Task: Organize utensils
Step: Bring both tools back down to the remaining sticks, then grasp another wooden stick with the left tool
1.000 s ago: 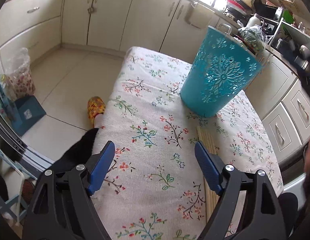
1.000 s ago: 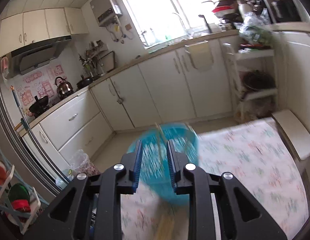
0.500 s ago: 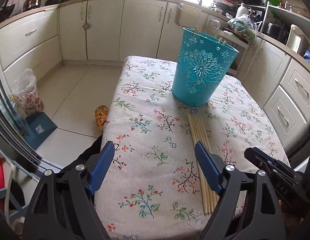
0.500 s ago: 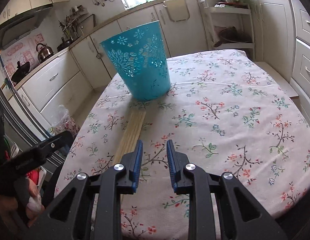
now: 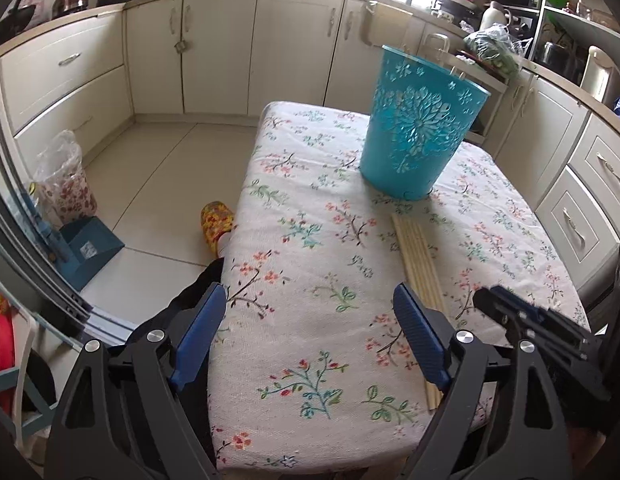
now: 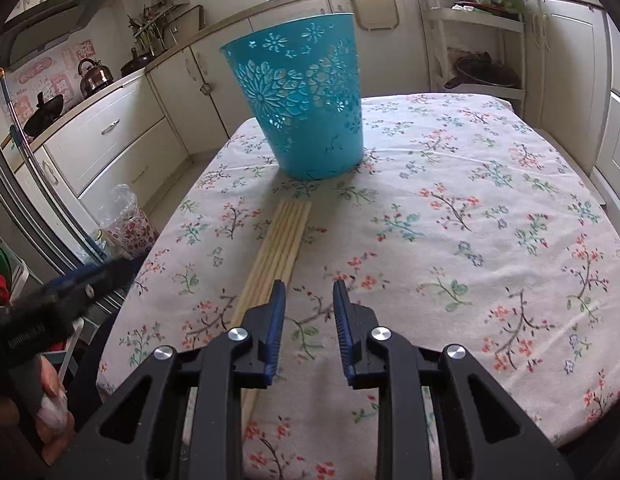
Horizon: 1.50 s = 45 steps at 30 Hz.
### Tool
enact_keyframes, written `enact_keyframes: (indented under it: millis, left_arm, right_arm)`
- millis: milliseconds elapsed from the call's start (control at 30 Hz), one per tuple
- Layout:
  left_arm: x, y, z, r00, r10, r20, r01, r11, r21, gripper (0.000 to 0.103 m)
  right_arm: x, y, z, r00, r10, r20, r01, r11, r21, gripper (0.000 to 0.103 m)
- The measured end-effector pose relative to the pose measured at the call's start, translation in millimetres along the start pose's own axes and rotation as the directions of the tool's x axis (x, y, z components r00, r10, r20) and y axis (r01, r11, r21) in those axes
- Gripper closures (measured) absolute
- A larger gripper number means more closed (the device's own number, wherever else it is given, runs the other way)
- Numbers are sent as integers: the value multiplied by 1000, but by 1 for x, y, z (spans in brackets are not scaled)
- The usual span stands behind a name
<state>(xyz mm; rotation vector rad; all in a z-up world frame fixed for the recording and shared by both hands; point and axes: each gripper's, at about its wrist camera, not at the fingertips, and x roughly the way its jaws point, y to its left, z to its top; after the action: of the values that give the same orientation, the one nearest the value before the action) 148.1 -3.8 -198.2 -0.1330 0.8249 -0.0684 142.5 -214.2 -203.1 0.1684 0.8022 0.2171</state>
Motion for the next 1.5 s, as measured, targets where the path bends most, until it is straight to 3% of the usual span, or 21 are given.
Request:
enact_keyframes:
  millis: [633, 867, 1100, 1500]
  left_arm:
    - [15, -13, 5, 999, 2, -39, 0, 999, 40, 19]
    - [42, -36, 25, 998, 3, -69, 2, 997, 79, 18]
    - [84, -61, 33, 991, 37, -129, -20, 991, 132, 18]
    - [106, -68, 41, 984, 102, -144, -79, 985, 156, 18]
  right_arm:
    - [44, 6, 22, 994, -56, -93, 53, 998, -40, 79]
    - [38, 1, 24, 987, -50, -154, 29, 990, -142, 89]
    - [30, -21, 18, 989, 39, -144, -43, 999, -23, 89]
    - [28, -28, 20, 987, 82, -141, -80, 997, 17, 89]
